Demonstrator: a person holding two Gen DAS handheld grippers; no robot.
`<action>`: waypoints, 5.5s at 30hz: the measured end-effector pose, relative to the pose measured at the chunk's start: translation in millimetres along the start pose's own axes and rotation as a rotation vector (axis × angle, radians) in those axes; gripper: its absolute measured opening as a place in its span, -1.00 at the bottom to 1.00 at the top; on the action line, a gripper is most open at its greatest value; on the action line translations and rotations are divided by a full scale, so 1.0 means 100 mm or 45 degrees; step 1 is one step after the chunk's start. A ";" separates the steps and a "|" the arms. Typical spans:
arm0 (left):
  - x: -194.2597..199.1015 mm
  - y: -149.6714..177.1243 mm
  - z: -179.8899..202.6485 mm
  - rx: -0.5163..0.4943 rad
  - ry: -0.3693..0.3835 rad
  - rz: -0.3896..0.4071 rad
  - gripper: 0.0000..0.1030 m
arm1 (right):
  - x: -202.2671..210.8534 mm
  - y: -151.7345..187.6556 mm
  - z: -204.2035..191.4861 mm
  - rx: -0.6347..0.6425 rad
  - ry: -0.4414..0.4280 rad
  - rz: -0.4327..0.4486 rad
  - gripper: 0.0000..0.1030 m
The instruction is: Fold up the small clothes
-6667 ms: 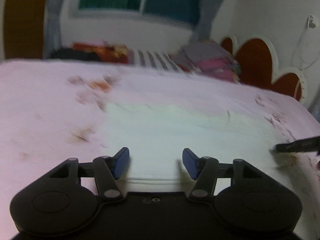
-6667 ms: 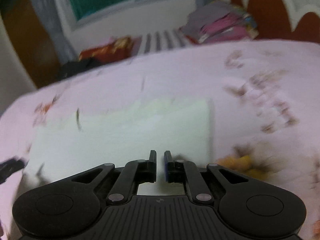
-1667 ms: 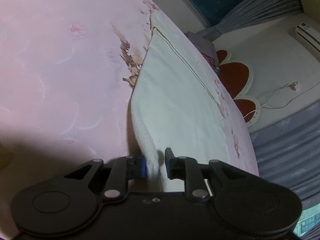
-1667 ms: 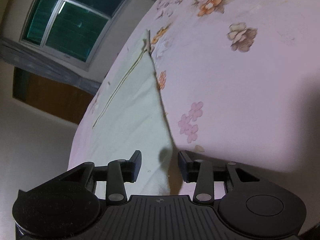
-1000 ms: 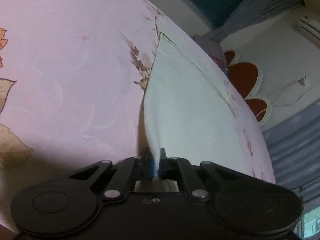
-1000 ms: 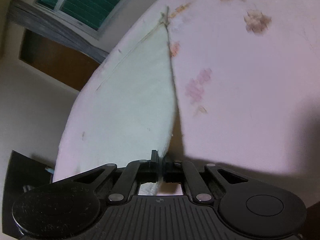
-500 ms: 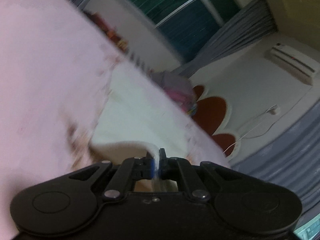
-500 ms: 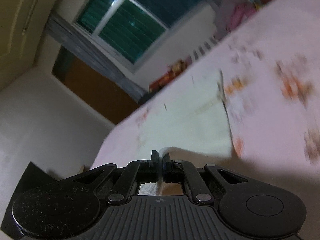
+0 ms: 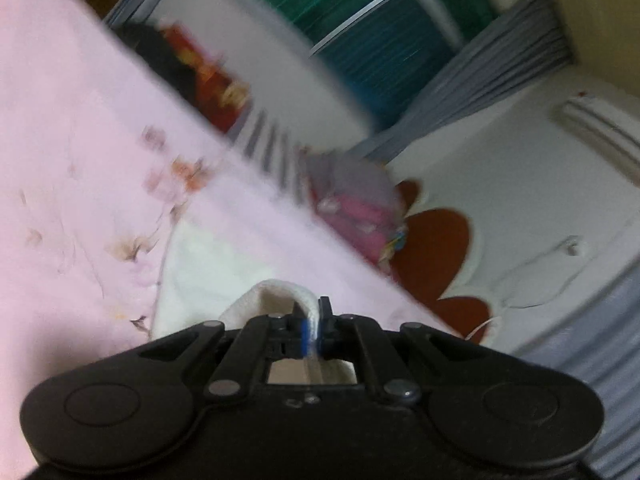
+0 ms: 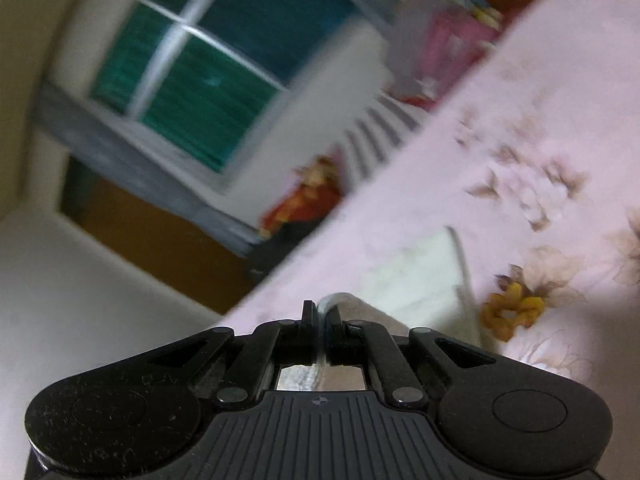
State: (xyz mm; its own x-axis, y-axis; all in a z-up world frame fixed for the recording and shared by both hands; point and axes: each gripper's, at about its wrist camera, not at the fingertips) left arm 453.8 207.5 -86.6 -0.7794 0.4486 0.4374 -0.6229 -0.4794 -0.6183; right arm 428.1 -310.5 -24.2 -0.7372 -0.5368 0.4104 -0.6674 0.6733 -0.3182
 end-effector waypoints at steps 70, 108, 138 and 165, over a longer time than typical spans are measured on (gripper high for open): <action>-1.31 0.05 -0.06 -0.733 -0.353 -0.202 -0.02 | -1.94 0.35 0.02 0.901 0.644 -0.166 -0.09; -0.45 1.50 0.67 -0.826 -0.313 -0.282 0.25 | -1.01 2.05 -0.17 0.994 0.415 -0.367 -0.91; 0.15 1.26 0.27 -0.664 -0.538 -0.222 0.33 | -0.15 1.52 0.32 0.690 0.602 -0.091 -0.91; 0.20 1.60 -0.29 0.491 -0.097 0.181 0.19 | -0.23 1.73 -0.10 0.755 0.417 -0.131 -0.08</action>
State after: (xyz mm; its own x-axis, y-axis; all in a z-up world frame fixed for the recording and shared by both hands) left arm 340.6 162.1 -196.0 -0.8532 0.3072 0.4216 -0.4771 -0.7864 -0.3925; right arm 330.9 -176.1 -80.0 -0.6595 -0.3389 0.6710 -0.7459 0.1846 -0.6400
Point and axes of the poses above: each gripper's, at about its wrist camera, not at the fingertips, and x roughly against the way its jaws point, z to its right, y to its underside, and after that the axes turned 7 degrees about -x, right-handed
